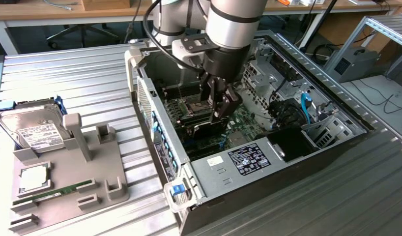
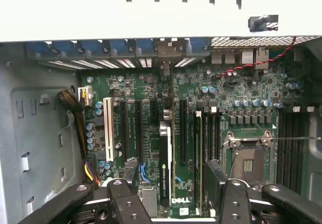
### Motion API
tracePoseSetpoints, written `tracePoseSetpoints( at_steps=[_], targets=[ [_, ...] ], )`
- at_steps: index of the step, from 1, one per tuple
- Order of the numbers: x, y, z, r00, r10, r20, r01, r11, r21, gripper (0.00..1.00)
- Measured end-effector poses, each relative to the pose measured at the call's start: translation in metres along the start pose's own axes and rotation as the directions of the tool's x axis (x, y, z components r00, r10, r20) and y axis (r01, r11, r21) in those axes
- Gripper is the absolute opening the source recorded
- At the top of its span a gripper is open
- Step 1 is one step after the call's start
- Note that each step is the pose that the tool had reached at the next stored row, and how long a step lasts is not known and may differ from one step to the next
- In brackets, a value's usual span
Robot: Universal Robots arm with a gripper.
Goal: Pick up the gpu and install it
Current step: 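Insert the gpu into the slot, then press down on the gpu until it lock into place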
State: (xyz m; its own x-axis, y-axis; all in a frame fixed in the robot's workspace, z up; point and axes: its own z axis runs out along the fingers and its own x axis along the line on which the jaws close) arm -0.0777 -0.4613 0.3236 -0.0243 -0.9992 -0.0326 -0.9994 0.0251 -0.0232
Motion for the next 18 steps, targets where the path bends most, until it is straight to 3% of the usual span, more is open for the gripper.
tracePoseSetpoints(
  at_steps=[2, 17, 18],
  targets=[
    [-0.0001, -0.0001, -0.0034, 1.0000, 0.000, 0.0000, 0.000, 1.0000, 0.0001, 0.65],
    [-0.0001, -0.0001, -0.0036, 1.0000, 0.000, 0.0000, 0.000, 1.0000, 0.0000, 0.63],
    [-0.0001, -0.0001, -0.0036, 1.0000, 0.000, 0.0000, 0.000, 1.0000, 0.0000, 0.44]
  ],
)
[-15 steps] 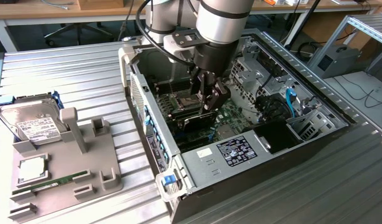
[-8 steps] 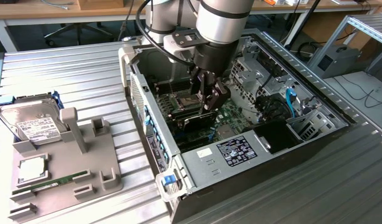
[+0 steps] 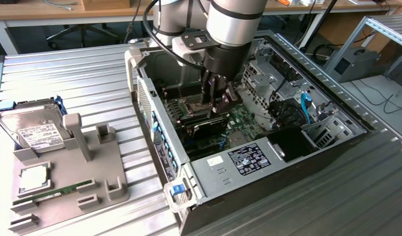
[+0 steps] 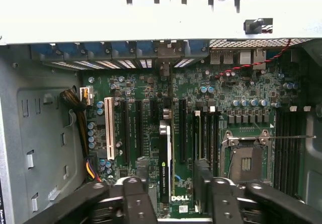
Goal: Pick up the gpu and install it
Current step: 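Press down on the gpu until it lock into place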
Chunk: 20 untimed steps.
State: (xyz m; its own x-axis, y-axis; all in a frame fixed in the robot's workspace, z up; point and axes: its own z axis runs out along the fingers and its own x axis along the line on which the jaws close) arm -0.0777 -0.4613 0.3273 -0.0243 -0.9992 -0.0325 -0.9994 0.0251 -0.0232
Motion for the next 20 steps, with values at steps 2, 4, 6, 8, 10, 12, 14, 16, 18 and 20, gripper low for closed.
tracePoseSetpoints(
  at_steps=[2, 4, 6, 8, 10, 12, 14, 16, 18, 20],
  targets=[
    [0.0000, 0.0000, 0.0000, 1.0000, 0.000, 0.0000, 0.000, 1.0000, 0.0000, 0.38],
    [0.0000, 0.0000, 0.0000, 1.0000, 0.000, 0.0000, 0.000, 1.0000, 0.0000, 0.26],
    [0.0000, 0.0000, 0.0000, 1.0000, 0.000, 0.0000, 0.000, 1.0000, 0.0000, 0.14],
    [0.0000, 0.0000, 0.0000, 1.0000, 0.000, 0.0000, 0.000, 1.0000, 0.0000, 0.11],
    [0.0000, 0.0000, 0.0000, 1.0000, 0.000, 0.0000, 0.000, 1.0000, 0.0000, 0.11],
    [0.0000, 0.0000, 0.0000, 1.0000, 0.000, 0.0000, 0.000, 1.0000, 0.0000, 0.11],
    [0.0000, 0.0000, 0.0000, 1.0000, 0.000, 0.0000, 0.000, 1.0000, 0.0000, 0.11],
    [0.0000, 0.0000, 0.0000, 1.0000, 0.000, 0.0000, 0.000, 1.0000, 0.0000, 0.11],
    [-0.0010, 0.0000, 0.0000, 1.0000, 0.000, -0.0002, 0.000, 1.0000, -0.0001, 0.11],
    [-0.0056, 0.0006, 0.0006, 1.0000, 0.000, -0.0001, 0.000, 1.0000, 0.0000, 0.11]
  ],
)
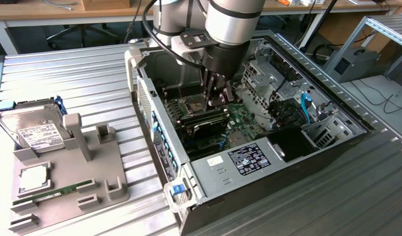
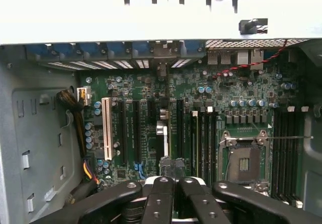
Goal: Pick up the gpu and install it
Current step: 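Press down on the gpu until it lock into place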
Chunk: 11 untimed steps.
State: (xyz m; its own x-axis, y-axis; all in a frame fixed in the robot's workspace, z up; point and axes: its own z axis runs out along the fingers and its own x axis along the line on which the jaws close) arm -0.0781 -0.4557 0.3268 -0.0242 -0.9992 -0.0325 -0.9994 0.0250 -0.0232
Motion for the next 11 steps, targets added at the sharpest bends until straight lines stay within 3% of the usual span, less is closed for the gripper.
tracePoseSetpoints(
  at_steps=[3, 7, 9, 11],
  targets=[
    [-0.005, 0.0011, 0.0010, 1.0000, 0.000, 0.0000, 0.000, 1.0000, 0.0000, 0.11],
    [-0.007, 0.0034, 0.0167, 1.0000, 0.000, 0.0001, 0.000, 1.0000, -0.0001, 0.11],
    [-0.007, 0.0091, 0.0180, 1.0000, 0.000, 0.0007, 0.000, 1.0000, 0.0000, 0.11],
    [-0.005, 0.0069, 0.0295, 1.0000, 0.000, 0.0007, 0.000, 1.0000, -0.0001, 0.11]
  ],
)
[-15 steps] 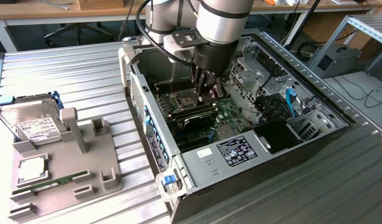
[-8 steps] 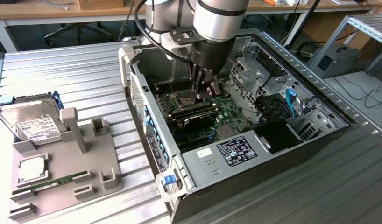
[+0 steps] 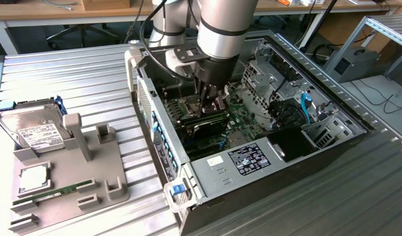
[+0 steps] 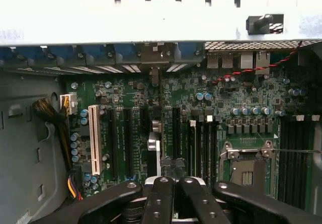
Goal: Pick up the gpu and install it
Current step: 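Press down on the gpu until it lock into place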
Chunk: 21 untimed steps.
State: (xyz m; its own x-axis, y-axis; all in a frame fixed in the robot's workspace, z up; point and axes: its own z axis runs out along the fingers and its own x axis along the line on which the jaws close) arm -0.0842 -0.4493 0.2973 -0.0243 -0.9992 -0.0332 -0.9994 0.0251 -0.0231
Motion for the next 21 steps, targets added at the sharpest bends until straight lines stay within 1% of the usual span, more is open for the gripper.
tracePoseSetpoints(
  at_steps=[1, 2, 3, 5, 10, 14, 21],
  targets=[
    [0.000, -0.0016, 0.0001, 1.0000, 0.000, -0.0002, 0.000, 1.0000, -0.0001, 0.11],
    [0.003, -0.0017, 0.0001, 1.0000, 0.000, -0.0002, 0.000, 1.0000, -0.0002, 0.11],
    [0.003, -0.0026, 0.0026, 1.0000, 0.000, -0.0004, 0.000, 1.0000, -0.0003, 0.11],
    [0.003, -0.0024, 0.0132, 1.0000, 0.000, -0.0001, 0.000, 1.0000, -0.0002, 0.11],
    [0.004, -0.0025, 0.0144, 1.0000, 0.000, -0.0001, 0.000, 1.0000, -0.0001, 0.11],
    [0.004, -0.0024, 0.0182, 1.0000, 0.000, -0.0001, 0.000, 1.0000, -0.0001, 0.11],
    [0.004, -0.0023, 0.0213, 1.0000, 0.000, 0.0001, 0.000, 1.0000, 0.0000, 0.11]
  ],
)
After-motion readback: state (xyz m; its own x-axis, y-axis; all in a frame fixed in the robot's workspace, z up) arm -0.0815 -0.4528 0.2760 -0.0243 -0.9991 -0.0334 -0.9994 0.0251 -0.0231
